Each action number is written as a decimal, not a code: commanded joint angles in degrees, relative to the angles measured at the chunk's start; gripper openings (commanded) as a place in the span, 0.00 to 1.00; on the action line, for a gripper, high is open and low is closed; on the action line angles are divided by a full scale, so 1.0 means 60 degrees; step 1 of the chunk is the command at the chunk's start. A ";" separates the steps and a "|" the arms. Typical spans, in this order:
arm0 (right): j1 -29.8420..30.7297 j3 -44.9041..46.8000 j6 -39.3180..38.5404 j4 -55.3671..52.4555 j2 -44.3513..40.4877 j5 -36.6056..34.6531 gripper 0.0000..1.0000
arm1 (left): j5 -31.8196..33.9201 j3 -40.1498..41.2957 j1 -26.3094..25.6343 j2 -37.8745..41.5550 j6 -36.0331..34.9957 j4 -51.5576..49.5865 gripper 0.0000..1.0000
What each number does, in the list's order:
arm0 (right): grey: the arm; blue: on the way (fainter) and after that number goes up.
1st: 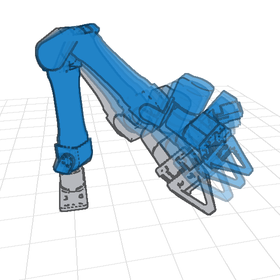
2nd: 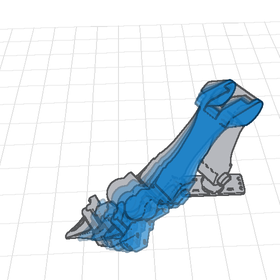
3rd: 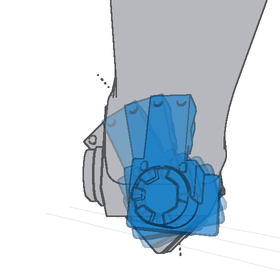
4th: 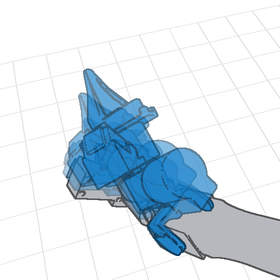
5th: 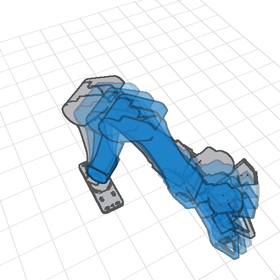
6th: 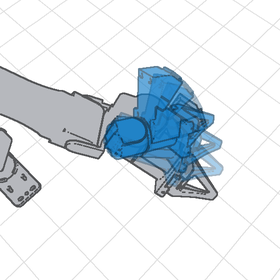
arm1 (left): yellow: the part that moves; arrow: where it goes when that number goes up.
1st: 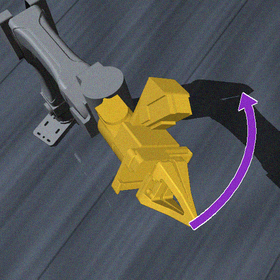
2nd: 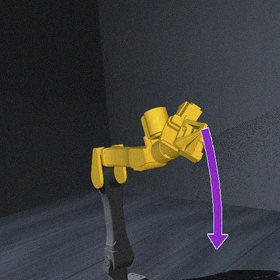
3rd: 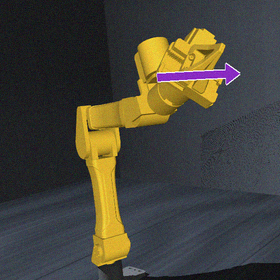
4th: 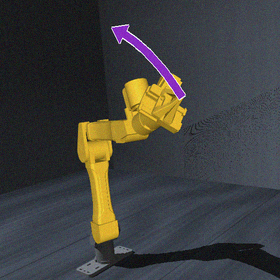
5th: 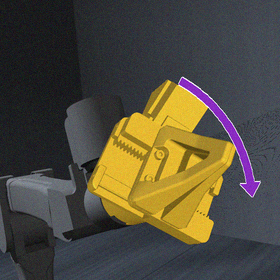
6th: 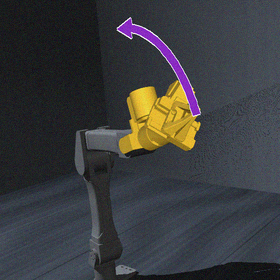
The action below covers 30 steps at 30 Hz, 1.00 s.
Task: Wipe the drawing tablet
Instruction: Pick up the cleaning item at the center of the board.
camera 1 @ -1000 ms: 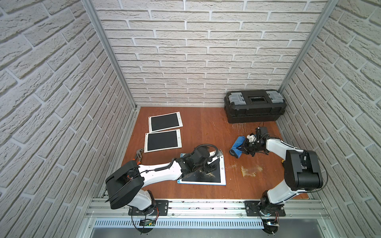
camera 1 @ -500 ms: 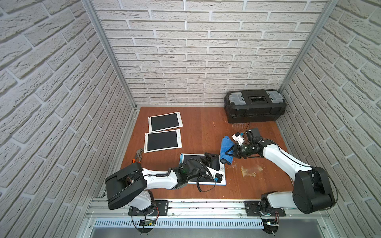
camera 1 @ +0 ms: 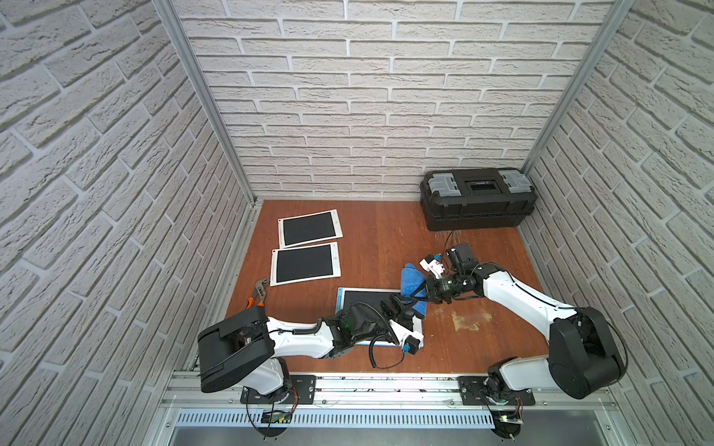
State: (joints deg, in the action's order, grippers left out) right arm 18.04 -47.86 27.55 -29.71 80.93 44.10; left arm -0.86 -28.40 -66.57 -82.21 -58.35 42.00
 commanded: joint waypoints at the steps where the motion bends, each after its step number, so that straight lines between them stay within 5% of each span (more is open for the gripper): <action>1: 0.0284 -0.0163 0.0192 0.0396 0.0186 0.0327 0.03 | 0.0327 0.0063 -0.0010 0.0073 -0.0478 0.0450 0.74; 9: 0.0467 -0.0144 0.0628 0.0885 0.0435 0.0725 0.03 | 0.0393 -0.0012 -0.0006 -0.0128 -0.0632 0.0309 0.68; 15: 0.0479 -0.0099 0.1057 0.1429 0.0640 0.1403 0.04 | 0.0373 -0.0081 -0.0010 -0.0137 -0.0617 0.0086 0.39; 20: 0.0507 -0.0075 0.1180 0.1596 0.0680 0.1558 0.04 | 0.0325 -0.0670 -0.0003 0.0121 -0.0660 -0.1911 0.00; 24: 0.0516 -0.0148 0.1075 0.1438 0.0649 0.1437 0.04 | 0.0705 -0.0879 0.0015 0.0216 -0.0375 -0.2138 0.00; 26: 0.0509 -0.0372 0.0806 0.0966 0.0522 0.0924 0.09 | 0.0993 -0.1167 0.0029 0.0332 0.0119 -0.2567 0.00; 30: 0.0394 -0.1216 0.0041 -0.0553 -0.0412 -0.1371 0.38 | 0.1380 -0.2642 0.0330 0.0820 0.2562 -0.4684 0.00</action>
State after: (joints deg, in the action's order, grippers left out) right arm 20.51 -51.24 31.77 -27.51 83.85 44.05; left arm 4.54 -39.00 -66.11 -81.01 -52.71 19.79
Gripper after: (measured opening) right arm 0.367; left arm 0.078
